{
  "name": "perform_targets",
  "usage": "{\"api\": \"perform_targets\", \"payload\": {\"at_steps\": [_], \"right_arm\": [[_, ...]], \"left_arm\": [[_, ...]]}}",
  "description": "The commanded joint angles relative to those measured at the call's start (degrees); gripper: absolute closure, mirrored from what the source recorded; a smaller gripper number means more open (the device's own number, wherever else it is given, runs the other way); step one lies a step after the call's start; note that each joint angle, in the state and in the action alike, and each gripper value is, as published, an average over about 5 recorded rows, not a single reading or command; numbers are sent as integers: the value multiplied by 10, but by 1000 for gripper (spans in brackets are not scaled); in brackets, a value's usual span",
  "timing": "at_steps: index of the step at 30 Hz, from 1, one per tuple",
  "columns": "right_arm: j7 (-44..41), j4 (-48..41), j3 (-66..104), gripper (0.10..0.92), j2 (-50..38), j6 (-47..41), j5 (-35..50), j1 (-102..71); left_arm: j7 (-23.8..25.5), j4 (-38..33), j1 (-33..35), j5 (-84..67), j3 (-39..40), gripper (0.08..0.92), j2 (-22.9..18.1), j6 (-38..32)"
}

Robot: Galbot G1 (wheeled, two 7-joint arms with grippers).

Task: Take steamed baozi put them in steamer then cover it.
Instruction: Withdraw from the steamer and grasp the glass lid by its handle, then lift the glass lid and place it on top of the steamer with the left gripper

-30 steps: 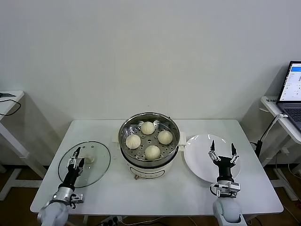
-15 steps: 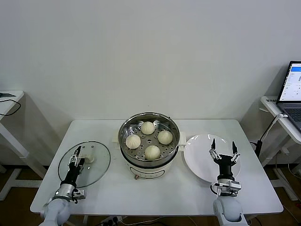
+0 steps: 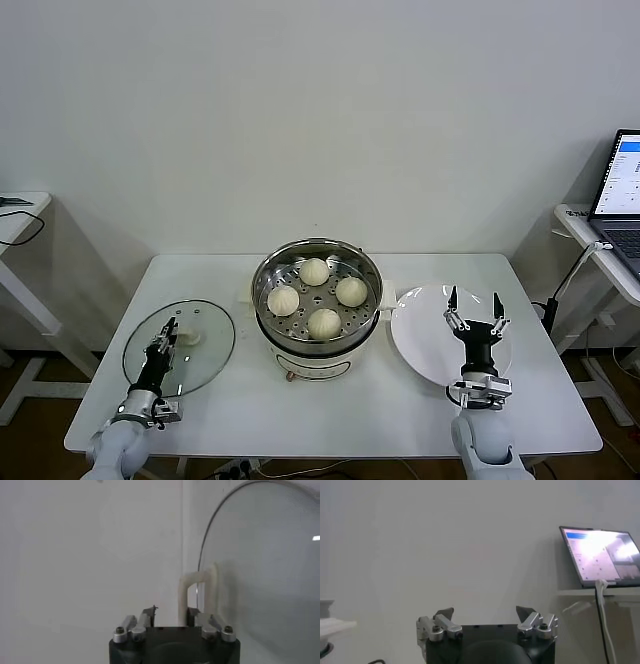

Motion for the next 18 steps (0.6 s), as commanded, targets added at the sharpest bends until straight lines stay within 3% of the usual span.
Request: {"api": "perform_targets", "payload": {"at_steps": [1, 6, 14, 18], "right_arm": [[1, 2, -1, 203, 0, -1, -1, -1], [0, 2, -1, 203, 1, -1, -2, -3], [0, 5, -1, 203, 2, -1, -3, -2], [0, 6, 1, 203, 2, -2, -2, -3]], "left_arm": [[-6, -22, 3, -8, -8, 747, 0, -17], [-3, -122, 29, -41, -35, 815, 16, -6], [40, -341, 56, -91, -88, 815, 51, 74], [75, -443, 58, -91, -60, 815, 56, 126]]}}
